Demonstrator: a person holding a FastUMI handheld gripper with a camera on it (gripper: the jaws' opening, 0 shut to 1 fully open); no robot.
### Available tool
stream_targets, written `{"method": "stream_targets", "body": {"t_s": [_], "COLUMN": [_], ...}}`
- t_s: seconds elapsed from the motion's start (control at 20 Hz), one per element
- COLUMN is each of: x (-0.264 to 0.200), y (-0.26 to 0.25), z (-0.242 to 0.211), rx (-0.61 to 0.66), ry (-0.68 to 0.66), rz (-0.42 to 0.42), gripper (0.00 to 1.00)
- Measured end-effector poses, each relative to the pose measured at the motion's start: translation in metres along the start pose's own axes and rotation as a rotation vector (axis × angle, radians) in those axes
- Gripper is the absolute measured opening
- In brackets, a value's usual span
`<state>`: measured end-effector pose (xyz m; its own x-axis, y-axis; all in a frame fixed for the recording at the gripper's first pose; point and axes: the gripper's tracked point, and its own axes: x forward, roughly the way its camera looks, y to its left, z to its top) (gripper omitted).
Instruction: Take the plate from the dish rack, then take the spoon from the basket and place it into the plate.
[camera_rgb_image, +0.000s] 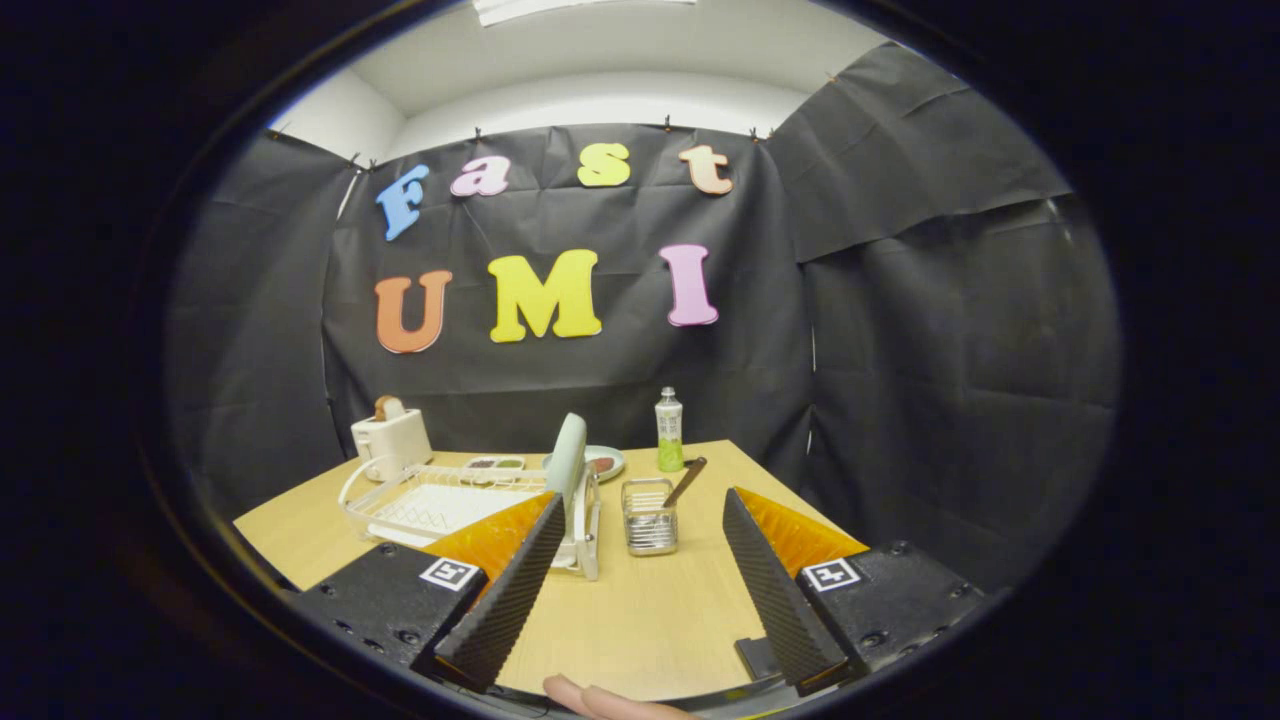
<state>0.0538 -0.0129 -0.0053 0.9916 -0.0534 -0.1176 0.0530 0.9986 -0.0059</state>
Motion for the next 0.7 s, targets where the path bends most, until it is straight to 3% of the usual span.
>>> {"method": "stream_targets", "body": {"t_s": [0.35, 0.7], "x": [0.072, 0.167], "y": [0.028, 0.081], "z": [0.042, 0.071], "rx": [-0.098, -0.097], "ry": [0.067, 0.299], "rz": [0.014, 0.052], "gripper": [1.00, 1.00]}}
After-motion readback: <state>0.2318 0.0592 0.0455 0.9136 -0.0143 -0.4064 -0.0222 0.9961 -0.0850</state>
